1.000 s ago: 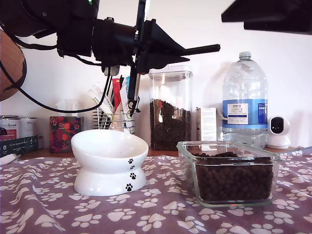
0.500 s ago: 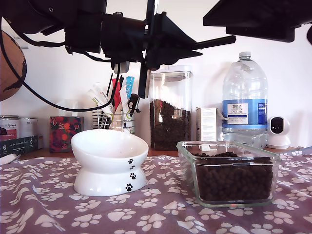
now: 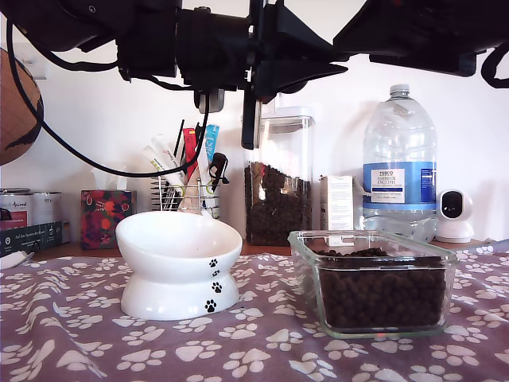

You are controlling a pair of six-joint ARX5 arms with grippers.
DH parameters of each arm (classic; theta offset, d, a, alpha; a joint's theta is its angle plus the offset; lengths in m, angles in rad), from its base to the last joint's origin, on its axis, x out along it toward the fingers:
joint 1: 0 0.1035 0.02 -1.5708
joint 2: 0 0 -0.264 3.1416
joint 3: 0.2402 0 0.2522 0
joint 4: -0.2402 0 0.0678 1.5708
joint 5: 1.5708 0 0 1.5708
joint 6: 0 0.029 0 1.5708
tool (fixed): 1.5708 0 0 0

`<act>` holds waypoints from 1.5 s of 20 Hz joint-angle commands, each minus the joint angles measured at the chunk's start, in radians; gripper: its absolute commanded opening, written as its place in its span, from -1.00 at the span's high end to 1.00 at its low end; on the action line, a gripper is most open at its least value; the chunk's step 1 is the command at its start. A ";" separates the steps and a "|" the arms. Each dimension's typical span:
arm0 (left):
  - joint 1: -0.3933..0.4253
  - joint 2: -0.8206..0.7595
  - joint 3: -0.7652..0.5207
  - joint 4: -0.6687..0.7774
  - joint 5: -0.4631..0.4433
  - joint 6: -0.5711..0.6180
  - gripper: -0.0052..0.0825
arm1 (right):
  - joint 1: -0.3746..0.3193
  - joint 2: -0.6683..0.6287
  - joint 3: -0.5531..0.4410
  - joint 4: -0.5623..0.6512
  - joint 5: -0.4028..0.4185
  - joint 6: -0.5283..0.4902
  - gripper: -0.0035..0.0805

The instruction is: Measure one spoon of cat food and pour it into the food bowl

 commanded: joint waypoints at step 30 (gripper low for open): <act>-0.028 0.016 0.013 0.057 0.040 -0.044 0.93 | 0.004 0.010 0.006 0.039 0.025 -0.027 0.95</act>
